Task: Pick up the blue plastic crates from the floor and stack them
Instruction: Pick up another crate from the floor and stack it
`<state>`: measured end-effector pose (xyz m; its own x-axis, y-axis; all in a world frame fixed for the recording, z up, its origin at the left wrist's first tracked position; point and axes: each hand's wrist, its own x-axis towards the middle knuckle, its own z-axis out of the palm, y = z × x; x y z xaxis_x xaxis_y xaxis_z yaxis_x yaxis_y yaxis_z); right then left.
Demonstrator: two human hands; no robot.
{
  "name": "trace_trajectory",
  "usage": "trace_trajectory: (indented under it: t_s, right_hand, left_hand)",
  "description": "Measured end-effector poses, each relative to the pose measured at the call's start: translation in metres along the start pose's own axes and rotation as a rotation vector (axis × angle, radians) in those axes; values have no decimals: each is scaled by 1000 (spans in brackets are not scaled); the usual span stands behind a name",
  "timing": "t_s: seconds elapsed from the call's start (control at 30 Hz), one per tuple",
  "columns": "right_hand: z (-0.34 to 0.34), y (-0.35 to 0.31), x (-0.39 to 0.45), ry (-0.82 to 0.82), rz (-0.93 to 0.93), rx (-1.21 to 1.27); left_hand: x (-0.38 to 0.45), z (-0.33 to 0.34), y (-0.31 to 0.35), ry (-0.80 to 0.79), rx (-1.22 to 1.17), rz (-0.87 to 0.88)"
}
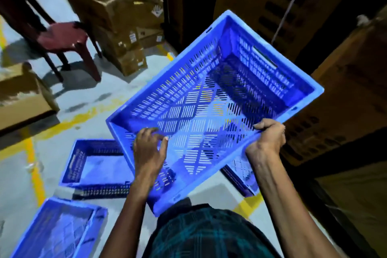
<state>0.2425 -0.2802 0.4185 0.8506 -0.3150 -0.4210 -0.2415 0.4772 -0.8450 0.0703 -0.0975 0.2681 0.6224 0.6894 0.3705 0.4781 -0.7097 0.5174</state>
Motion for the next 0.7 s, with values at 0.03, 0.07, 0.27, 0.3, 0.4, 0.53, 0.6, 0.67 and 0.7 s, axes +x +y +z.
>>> trace_trajectory:
  t_s: [0.03,0.07,0.27,0.3,0.4,0.53,0.6,0.67,0.7]
  right_hand:
    - [-3,-5,0,7,18,29]
    - [-6,-9,3,22,37,44]
    - [-26,-25,-1,129,64,11]
    - [-26,-25,-1,153,66,-5]
    - [-23,-27,1,220,59,-44]
    - [-19,-28,-5,242,56,-28]
    - [-20,-28,-6,257,66,4]
    - [-24,-26,-6,230,90,39]
    - [-26,-25,-5,226,102,43]
  left_hand:
    - [7,-5,-5,13,12,-3]
    - [14,-10,-8,33,9,-6]
    - [31,-16,-23,59,-126,-119]
    - [29,-14,-22,47,-148,-96]
    - [23,-13,-7,9,-245,-86]
    - [13,-15,10,-7,-277,-160]
    - [7,-15,11,-22,-394,-405]
    - [5,-16,8,-56,-535,-772]
    - [5,-16,6,-93,-599,-924]
